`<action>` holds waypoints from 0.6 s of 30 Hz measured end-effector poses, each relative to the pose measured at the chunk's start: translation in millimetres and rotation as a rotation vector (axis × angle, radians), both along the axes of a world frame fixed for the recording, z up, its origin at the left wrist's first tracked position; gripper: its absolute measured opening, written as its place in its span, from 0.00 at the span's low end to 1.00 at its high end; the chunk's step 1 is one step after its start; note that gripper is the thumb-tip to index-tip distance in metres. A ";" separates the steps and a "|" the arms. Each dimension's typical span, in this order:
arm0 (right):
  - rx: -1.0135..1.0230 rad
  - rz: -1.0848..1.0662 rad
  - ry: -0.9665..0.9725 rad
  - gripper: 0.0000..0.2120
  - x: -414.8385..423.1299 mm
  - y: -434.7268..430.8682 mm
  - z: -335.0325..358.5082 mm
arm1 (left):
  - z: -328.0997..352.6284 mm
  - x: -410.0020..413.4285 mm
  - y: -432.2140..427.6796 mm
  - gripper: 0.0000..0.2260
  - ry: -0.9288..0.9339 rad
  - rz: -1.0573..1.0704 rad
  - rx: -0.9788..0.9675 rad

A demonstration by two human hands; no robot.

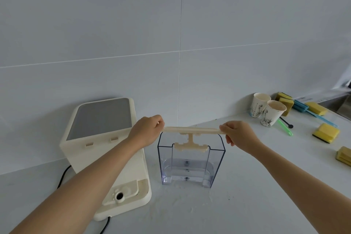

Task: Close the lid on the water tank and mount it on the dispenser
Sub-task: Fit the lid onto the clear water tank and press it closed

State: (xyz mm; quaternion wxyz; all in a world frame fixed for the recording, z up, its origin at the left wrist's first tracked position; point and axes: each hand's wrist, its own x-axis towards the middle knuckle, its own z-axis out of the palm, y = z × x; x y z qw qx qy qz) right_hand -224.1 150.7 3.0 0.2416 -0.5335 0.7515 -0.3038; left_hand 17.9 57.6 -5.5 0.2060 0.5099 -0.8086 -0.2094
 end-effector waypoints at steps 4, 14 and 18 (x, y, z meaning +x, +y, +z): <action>0.013 0.017 0.032 0.11 1.1 8.4 -8.1 | -7.4 4.5 9.0 0.12 -0.047 -0.024 -0.051; 0.095 0.088 0.140 0.18 1.6 12.9 -25.3 | -26.2 10.1 21.5 0.13 -0.200 -0.060 -0.154; 0.107 0.111 0.184 0.19 1.4 12.6 -28.5 | -31.5 9.8 22.8 0.13 -0.219 -0.056 -0.157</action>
